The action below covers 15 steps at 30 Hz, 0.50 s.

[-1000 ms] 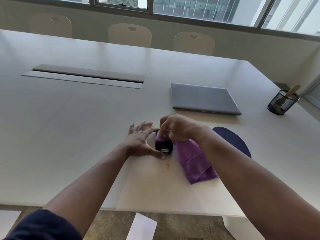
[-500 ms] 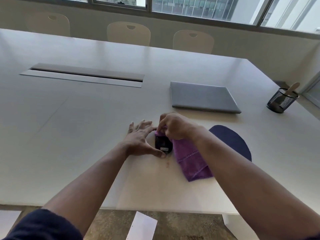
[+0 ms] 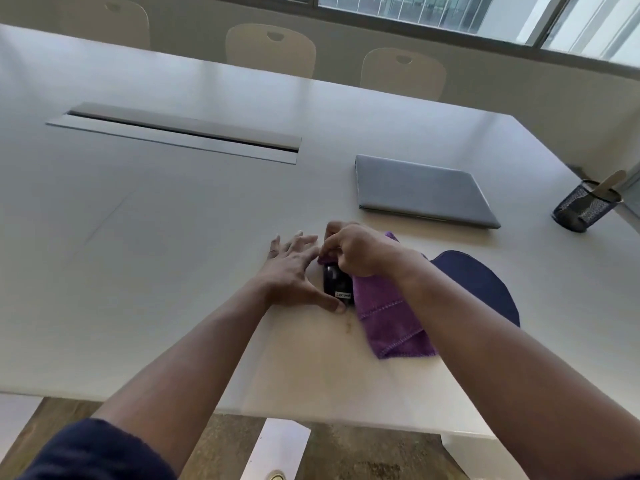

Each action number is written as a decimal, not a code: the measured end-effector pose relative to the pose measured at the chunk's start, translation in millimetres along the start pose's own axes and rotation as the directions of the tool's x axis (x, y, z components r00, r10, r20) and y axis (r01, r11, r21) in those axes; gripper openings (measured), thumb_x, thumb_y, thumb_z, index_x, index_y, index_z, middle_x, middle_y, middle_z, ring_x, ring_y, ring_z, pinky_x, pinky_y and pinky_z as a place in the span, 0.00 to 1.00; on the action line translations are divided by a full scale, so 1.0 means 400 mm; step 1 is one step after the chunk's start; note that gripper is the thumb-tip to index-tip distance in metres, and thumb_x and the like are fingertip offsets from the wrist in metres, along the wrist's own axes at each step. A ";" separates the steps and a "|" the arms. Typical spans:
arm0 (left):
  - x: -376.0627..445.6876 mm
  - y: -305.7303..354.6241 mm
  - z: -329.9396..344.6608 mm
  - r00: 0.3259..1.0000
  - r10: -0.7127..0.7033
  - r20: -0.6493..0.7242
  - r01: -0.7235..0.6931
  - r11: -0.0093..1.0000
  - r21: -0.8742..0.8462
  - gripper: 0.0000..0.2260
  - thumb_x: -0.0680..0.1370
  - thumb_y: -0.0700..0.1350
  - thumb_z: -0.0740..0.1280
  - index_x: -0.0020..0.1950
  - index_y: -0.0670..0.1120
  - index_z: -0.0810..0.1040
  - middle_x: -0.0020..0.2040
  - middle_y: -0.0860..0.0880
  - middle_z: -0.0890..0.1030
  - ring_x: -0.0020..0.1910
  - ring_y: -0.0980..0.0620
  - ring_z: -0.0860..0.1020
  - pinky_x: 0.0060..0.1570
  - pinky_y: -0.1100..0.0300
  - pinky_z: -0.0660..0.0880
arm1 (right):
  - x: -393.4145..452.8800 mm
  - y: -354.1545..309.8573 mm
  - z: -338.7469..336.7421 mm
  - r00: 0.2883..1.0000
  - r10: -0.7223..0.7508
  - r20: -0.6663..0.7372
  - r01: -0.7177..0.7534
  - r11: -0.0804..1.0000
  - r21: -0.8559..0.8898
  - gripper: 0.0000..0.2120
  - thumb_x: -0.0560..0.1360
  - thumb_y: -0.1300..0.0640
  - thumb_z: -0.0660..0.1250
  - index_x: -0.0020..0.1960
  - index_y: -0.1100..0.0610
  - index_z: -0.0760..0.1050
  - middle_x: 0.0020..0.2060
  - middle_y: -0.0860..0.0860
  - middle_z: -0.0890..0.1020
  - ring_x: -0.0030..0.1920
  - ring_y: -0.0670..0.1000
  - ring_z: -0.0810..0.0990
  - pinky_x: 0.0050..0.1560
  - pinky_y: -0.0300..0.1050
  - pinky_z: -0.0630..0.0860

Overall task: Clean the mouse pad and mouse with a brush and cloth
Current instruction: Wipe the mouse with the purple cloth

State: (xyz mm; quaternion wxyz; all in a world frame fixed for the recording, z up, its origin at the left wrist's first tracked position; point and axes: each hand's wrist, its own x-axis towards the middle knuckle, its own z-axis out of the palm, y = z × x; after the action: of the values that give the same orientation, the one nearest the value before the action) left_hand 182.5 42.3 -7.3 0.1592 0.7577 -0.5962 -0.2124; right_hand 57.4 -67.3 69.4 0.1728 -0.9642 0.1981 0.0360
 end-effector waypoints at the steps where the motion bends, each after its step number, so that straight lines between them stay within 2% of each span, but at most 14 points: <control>1: 0.001 -0.002 0.001 1.000 0.002 -0.001 -0.002 1.000 -0.002 0.55 0.54 0.78 0.68 0.77 0.62 0.56 0.80 0.54 0.50 0.77 0.58 0.36 0.73 0.46 0.29 | -0.005 -0.002 -0.002 1.000 -0.021 0.019 0.021 0.999 0.026 0.12 0.75 0.63 0.67 0.50 0.51 0.86 0.48 0.45 0.77 0.50 0.47 0.77 0.55 0.40 0.75; 3: 0.003 -0.004 0.003 1.000 0.003 -0.005 -0.003 1.000 0.001 0.56 0.53 0.79 0.68 0.78 0.61 0.55 0.80 0.53 0.49 0.77 0.58 0.36 0.73 0.46 0.29 | -0.019 -0.009 -0.014 0.993 -0.065 0.101 0.057 0.995 0.081 0.13 0.75 0.66 0.67 0.49 0.52 0.86 0.44 0.41 0.76 0.48 0.42 0.76 0.51 0.29 0.72; 5: 0.003 -0.004 0.003 1.000 -0.001 -0.007 0.001 1.000 0.002 0.58 0.52 0.79 0.67 0.78 0.60 0.54 0.80 0.53 0.49 0.77 0.58 0.36 0.73 0.47 0.29 | -0.028 -0.014 -0.029 0.977 -0.102 0.188 0.095 0.994 0.047 0.14 0.74 0.66 0.67 0.48 0.49 0.86 0.41 0.38 0.76 0.45 0.37 0.74 0.47 0.20 0.65; 7: 0.002 -0.001 0.002 1.000 -0.004 -0.005 0.004 1.000 -0.005 0.58 0.52 0.79 0.67 0.78 0.59 0.56 0.80 0.54 0.49 0.77 0.58 0.37 0.74 0.47 0.30 | -0.029 -0.008 -0.036 0.975 -0.106 0.197 0.097 0.994 0.056 0.15 0.73 0.66 0.68 0.47 0.48 0.86 0.41 0.38 0.78 0.45 0.38 0.76 0.49 0.23 0.68; 11: 0.003 0.001 -0.002 1.000 0.004 0.001 -0.004 1.000 0.007 0.54 0.54 0.78 0.69 0.77 0.60 0.58 0.80 0.54 0.50 0.78 0.57 0.37 0.74 0.45 0.31 | -0.017 0.016 -0.017 0.998 -0.055 -0.034 0.057 0.994 0.088 0.08 0.74 0.63 0.69 0.45 0.52 0.85 0.44 0.45 0.81 0.47 0.48 0.79 0.53 0.41 0.76; 13: 0.002 0.001 -0.002 1.000 0.006 0.002 -0.006 1.000 0.013 0.54 0.55 0.77 0.69 0.77 0.60 0.57 0.80 0.54 0.49 0.78 0.57 0.37 0.74 0.45 0.31 | -0.015 0.026 -0.002 0.993 -0.070 -0.099 0.079 0.992 0.093 0.08 0.74 0.64 0.69 0.44 0.53 0.85 0.44 0.45 0.81 0.45 0.46 0.79 0.50 0.41 0.76; 15: 0.000 0.001 -0.002 1.000 0.005 -0.001 -0.005 1.000 0.003 0.54 0.55 0.77 0.69 0.77 0.60 0.57 0.80 0.54 0.49 0.78 0.58 0.37 0.74 0.45 0.31 | -0.024 0.030 0.004 0.991 -0.104 -0.081 0.114 0.985 0.126 0.10 0.73 0.65 0.70 0.44 0.52 0.85 0.42 0.41 0.79 0.44 0.43 0.78 0.50 0.36 0.73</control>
State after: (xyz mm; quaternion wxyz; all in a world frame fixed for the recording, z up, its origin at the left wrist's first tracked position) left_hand 182.6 42.1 -6.3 0.1588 0.7565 -0.5984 -0.2108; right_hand 44.0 -73.4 65.4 0.2298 -0.9609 0.1532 -0.0224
